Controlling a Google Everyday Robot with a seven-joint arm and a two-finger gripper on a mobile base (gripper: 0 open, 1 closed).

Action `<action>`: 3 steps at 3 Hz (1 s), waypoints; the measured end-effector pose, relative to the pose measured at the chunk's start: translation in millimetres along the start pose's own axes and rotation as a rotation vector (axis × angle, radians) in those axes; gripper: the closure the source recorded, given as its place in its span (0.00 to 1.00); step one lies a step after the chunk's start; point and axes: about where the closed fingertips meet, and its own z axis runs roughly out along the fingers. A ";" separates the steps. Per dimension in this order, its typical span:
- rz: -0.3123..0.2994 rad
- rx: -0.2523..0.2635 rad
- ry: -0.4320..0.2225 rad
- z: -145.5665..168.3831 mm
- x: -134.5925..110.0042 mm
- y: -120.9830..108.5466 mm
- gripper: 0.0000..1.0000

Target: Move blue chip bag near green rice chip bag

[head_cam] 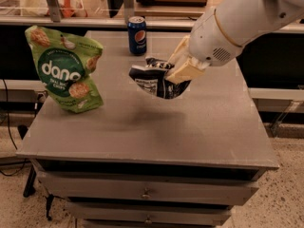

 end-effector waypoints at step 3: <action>-0.095 -0.039 -0.093 55.1 -65.6 19.0 1.00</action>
Offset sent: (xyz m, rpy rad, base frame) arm -0.0032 0.0927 -0.0159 0.0591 -0.0256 0.1323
